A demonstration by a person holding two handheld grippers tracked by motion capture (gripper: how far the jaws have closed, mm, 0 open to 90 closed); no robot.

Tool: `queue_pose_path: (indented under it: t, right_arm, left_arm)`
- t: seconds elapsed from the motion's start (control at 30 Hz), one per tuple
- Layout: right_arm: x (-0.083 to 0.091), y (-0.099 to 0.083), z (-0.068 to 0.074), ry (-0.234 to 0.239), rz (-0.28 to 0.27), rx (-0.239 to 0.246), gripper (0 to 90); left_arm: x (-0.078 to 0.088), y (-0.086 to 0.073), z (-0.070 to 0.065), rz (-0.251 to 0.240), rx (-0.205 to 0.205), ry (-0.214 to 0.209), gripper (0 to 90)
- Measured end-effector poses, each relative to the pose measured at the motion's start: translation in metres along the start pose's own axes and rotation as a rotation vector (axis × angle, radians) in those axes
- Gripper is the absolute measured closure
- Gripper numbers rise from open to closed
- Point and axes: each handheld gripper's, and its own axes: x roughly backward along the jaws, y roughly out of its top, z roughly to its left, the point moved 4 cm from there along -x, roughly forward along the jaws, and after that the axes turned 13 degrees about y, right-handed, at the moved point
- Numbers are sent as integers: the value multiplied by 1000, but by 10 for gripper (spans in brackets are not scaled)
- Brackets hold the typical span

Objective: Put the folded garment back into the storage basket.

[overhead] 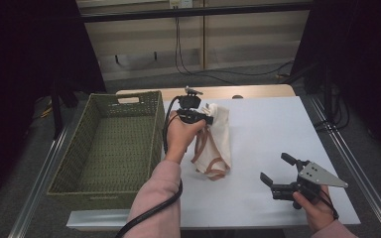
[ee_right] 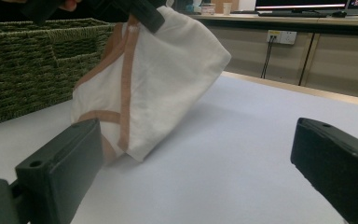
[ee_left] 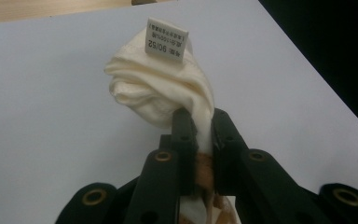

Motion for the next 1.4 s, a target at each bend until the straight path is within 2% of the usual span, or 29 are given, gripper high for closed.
queue_pose_path:
  t: [0.1,0.13,0.5,0.6,1.3,1.4]
  right_arm:
    - [0,0,0,-5,7,2,19]
    - [0,0,0,-4,5,3,18]
    - [0,0,2,-1,12,-1,18]
    - [0,0,1,-1,12,2,18]
    - [-1,0,3,8,7,-5,18]
    - [-1,0,2,9,6,4,18]
  left_arm:
    - [7,3,2,0,13,-3,825]
    - [12,5,5,7,3,4,825]
    - [36,18,6,-4,-4,9,824]
    - [40,21,6,-10,6,2,825]
    - [64,38,8,-9,-4,15,825]
    - [67,40,8,-9,9,10,824]
